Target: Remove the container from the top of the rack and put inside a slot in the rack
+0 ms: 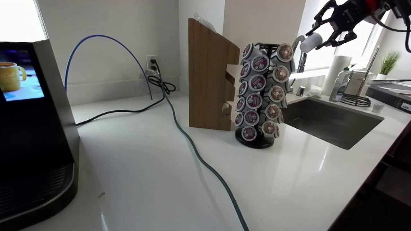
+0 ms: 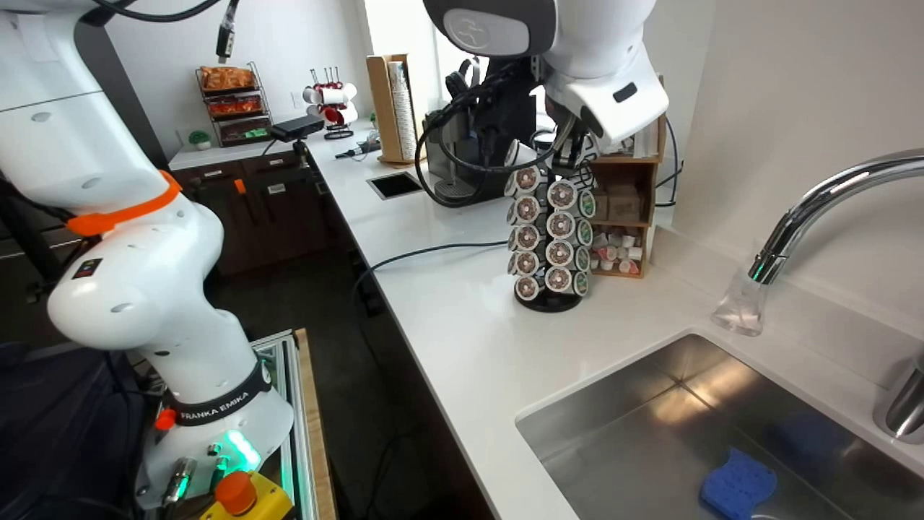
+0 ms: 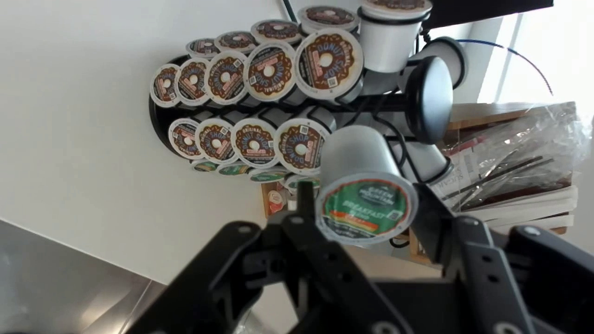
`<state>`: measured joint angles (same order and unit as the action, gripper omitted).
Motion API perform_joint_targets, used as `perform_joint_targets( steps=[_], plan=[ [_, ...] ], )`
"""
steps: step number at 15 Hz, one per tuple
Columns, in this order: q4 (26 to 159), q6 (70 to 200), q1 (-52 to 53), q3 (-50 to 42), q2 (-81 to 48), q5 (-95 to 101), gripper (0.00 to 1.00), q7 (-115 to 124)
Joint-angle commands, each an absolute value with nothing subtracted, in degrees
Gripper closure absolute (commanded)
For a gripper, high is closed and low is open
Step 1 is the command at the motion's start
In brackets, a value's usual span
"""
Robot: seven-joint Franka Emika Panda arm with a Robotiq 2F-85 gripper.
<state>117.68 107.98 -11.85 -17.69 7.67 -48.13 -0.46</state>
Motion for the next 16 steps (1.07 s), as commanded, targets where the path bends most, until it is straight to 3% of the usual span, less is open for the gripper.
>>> perform_joint_targets(
  steps=[1, 16],
  plan=[
    [119.9, 110.6, -12.3, -16.5, 7.2, -52.4, 0.71, -1.4],
    [122.6, 115.4, -12.2, -15.0, 6.4, -60.1, 0.71, -4.2]
  ],
)
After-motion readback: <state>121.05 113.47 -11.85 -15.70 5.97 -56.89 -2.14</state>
